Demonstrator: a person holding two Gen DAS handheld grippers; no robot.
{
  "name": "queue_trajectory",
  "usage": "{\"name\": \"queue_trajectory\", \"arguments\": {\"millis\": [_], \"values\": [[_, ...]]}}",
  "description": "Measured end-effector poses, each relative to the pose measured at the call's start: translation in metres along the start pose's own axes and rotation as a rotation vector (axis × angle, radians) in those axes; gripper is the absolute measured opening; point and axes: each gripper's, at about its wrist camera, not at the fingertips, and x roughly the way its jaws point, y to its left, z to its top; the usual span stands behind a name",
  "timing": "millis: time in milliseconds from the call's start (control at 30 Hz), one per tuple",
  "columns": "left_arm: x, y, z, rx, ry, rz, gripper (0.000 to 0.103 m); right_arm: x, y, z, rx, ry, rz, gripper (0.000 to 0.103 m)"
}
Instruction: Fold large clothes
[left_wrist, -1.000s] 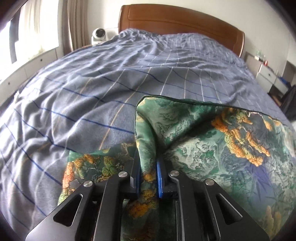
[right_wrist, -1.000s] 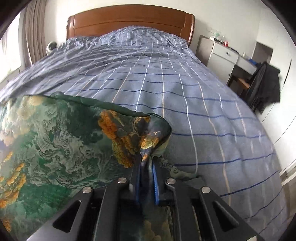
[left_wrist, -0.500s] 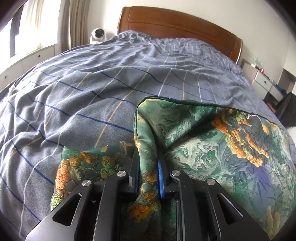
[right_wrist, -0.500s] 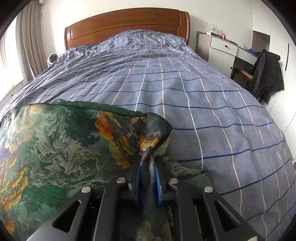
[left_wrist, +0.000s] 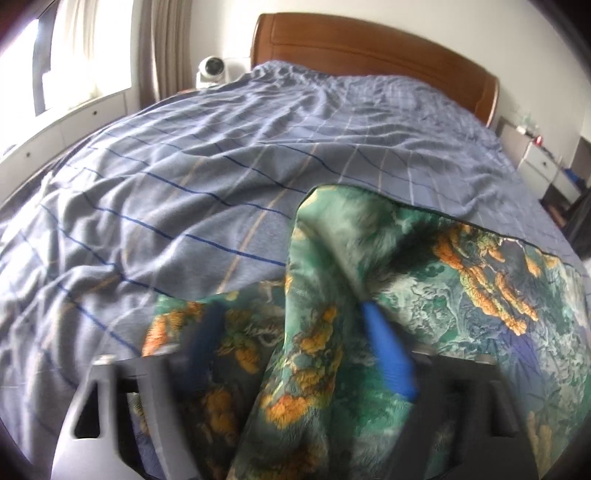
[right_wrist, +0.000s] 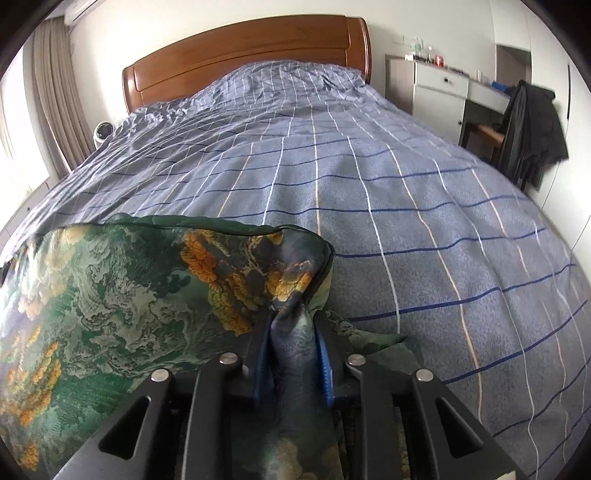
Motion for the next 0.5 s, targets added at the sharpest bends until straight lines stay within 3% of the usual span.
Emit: {"name": "queue_trajectory", "arguments": {"millis": [33,100,233,300,500], "values": [[-0.009,0.001,0.002,-0.003,-0.002,-0.010,0.089,-0.002,-0.003,0.002,0.015,0.006,0.008,0.026],[-0.024,0.001,0.002,-0.002,-0.010,-0.025,0.089,-0.006,-0.008,0.006,0.034,0.008,0.006,0.039],[-0.064,-0.003,-0.010,0.023,-0.025,-0.074,0.091,-0.025,-0.019,0.017,0.073,-0.003,0.019,0.046],[-0.080,-0.004,-0.018,0.031,-0.030,-0.097,0.093,-0.040,-0.018,0.021,0.041,-0.031,0.005,0.052],[-0.117,-0.015,-0.046,0.036,0.002,-0.172,0.093,-0.091,-0.004,0.029,-0.112,-0.123,-0.025,0.053]]}}
